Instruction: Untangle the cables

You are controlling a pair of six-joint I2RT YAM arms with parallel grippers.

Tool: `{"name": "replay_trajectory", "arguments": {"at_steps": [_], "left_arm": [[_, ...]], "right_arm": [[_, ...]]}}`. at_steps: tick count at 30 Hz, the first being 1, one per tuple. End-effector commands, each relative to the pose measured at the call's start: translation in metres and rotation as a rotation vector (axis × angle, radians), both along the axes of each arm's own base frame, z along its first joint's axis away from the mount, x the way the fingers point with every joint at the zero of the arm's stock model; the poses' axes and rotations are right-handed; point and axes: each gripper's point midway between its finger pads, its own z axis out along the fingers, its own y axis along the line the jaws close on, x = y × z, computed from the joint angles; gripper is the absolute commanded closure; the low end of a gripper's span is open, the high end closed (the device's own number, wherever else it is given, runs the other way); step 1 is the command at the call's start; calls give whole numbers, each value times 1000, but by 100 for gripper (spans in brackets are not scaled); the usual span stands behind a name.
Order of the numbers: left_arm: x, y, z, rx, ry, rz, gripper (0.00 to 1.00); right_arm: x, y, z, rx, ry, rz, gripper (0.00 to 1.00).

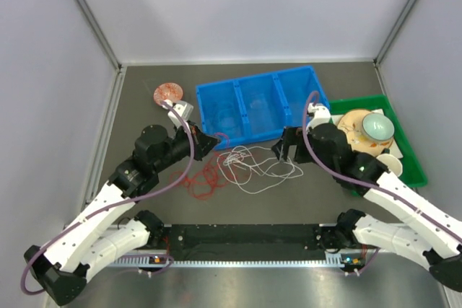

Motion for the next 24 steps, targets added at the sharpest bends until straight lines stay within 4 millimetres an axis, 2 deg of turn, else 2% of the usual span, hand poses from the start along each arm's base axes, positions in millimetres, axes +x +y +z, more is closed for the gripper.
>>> {"name": "replay_trajectory", "arguments": {"at_steps": [1,3,8,10,14,18,21,22,24], "left_arm": [[-3,-4,53,-108,-117,-24,100],[-4,-3,60,-116,-129,-20,100],[-6,-2,72,-132,-138,-22,100],[-7,-1,75,-137,-140,-20,100],[-9,1,79,-146,-148,-17,100],[-10,1,81,-151,-150,-22,100],[-11,3,85,-158,-157,-16,100],[-12,4,86,-161,-161,-14,100],[-10,8,87,-160,-175,11,100]], "right_arm": [[9,48,34,92,-107,82,1],[6,69,27,130,-86,149,3],[7,119,18,128,-120,302,24],[1,137,20,142,-140,375,27],[3,161,19,142,-181,452,32],[14,177,20,166,-205,450,35],[19,192,16,197,-214,451,49],[20,194,16,212,-210,445,70],[25,194,16,218,-221,417,91]]}}
